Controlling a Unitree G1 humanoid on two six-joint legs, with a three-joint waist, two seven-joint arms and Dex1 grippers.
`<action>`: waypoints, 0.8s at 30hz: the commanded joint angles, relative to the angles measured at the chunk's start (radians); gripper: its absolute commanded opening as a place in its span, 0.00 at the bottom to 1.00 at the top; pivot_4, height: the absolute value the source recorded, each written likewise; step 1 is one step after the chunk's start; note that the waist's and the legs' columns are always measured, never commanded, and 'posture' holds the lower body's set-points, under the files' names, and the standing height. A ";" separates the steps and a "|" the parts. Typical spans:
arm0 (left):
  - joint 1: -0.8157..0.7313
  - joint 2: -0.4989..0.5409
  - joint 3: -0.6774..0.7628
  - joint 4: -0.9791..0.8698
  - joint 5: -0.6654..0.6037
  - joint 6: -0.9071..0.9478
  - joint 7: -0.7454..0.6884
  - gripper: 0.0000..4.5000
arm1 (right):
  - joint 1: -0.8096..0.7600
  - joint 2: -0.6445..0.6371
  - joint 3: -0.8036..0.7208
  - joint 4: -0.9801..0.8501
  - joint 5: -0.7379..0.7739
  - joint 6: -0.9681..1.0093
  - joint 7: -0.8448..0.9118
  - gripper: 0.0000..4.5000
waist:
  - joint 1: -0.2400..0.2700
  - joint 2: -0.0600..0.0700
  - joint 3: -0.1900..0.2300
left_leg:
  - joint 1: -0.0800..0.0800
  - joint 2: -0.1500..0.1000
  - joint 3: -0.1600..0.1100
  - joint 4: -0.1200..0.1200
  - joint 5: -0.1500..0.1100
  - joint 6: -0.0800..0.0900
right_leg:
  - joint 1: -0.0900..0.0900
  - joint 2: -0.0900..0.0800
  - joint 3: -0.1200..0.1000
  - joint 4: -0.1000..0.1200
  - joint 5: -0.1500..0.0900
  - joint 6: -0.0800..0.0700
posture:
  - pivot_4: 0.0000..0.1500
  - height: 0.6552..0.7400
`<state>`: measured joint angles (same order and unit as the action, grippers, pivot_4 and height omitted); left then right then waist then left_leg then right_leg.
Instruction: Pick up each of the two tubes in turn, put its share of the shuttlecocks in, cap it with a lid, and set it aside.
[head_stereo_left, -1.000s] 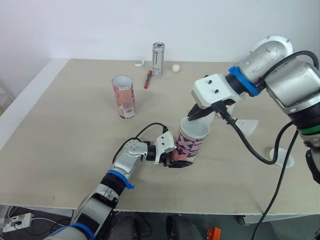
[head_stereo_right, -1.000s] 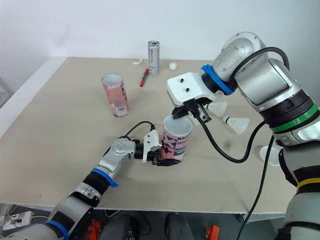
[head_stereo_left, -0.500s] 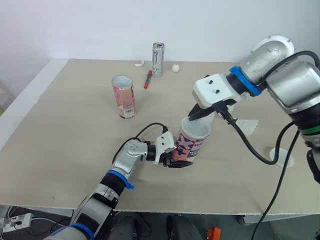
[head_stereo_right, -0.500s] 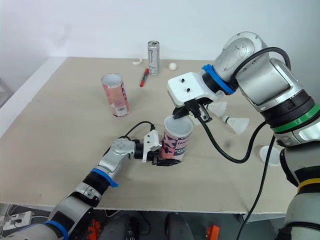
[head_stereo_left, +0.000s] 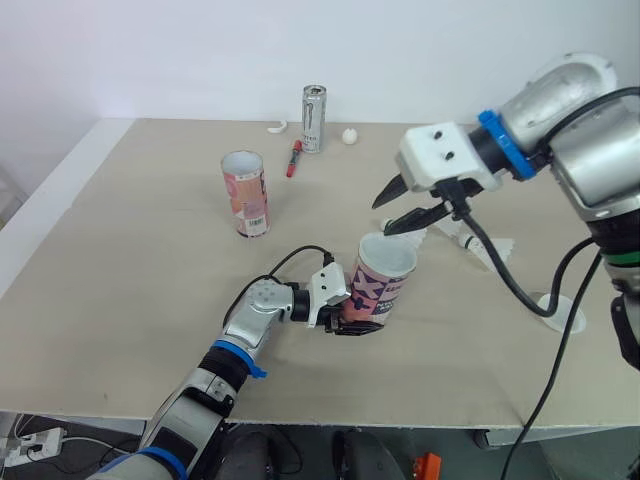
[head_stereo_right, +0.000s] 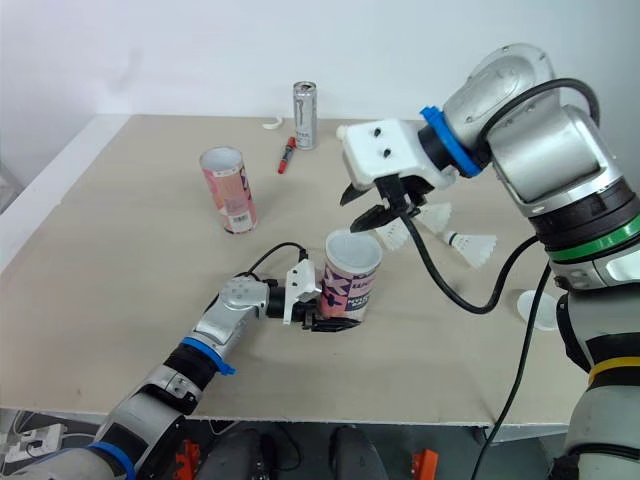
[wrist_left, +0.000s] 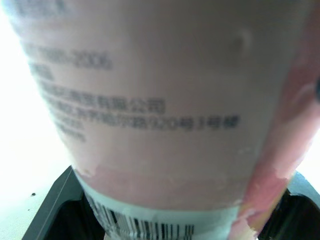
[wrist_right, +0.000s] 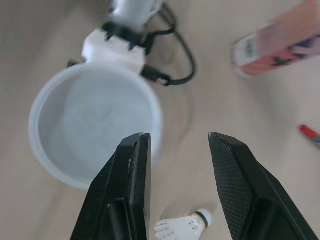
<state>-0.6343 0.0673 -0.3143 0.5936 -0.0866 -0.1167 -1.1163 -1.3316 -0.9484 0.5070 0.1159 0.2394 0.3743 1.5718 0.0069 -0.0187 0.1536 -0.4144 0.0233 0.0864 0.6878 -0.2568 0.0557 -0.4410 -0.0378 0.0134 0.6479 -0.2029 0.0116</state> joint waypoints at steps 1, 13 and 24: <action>0.039 0.024 -0.021 0.045 0.027 0.037 -0.004 0.71 | -0.012 0.004 -0.141 -0.013 0.077 0.158 -0.007 0.46 | 0.000 0.000 0.000 | 0.000 0.000 0.000 0.000 0.000 0.000 | 0.000 0.000 0.000 0.000 0.000 0.000 | 1.00 1.00; 0.035 0.026 -0.015 0.045 0.022 0.040 -0.004 0.71 | 0.313 -0.009 -0.359 -0.336 0.261 0.494 -0.191 0.01 | -0.001 -0.003 -0.003 | 0.000 0.001 -0.004 0.000 0.000 -0.001 | 0.001 0.000 -0.001 0.001 -0.001 -0.002 | 1.00 1.00; 0.036 0.027 -0.013 0.048 0.024 0.037 0.001 0.71 | 0.392 -0.037 -0.257 -0.392 0.178 0.429 -0.189 0.01 | 0.000 -0.003 -0.003 | 0.000 0.002 -0.004 0.000 0.000 -0.001 | 0.001 0.003 -0.004 0.001 0.000 0.000 | 1.00 1.00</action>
<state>-0.6343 0.0727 -0.3120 0.5958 -0.0892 -0.1103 -1.1181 -0.9349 -0.9629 0.2468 -0.2590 0.4418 0.8340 1.3741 0.0065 -0.0220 0.1506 -0.4144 0.0255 0.0821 0.6876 -0.2572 0.0547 -0.4398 -0.0342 0.0089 0.6486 -0.2031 0.0113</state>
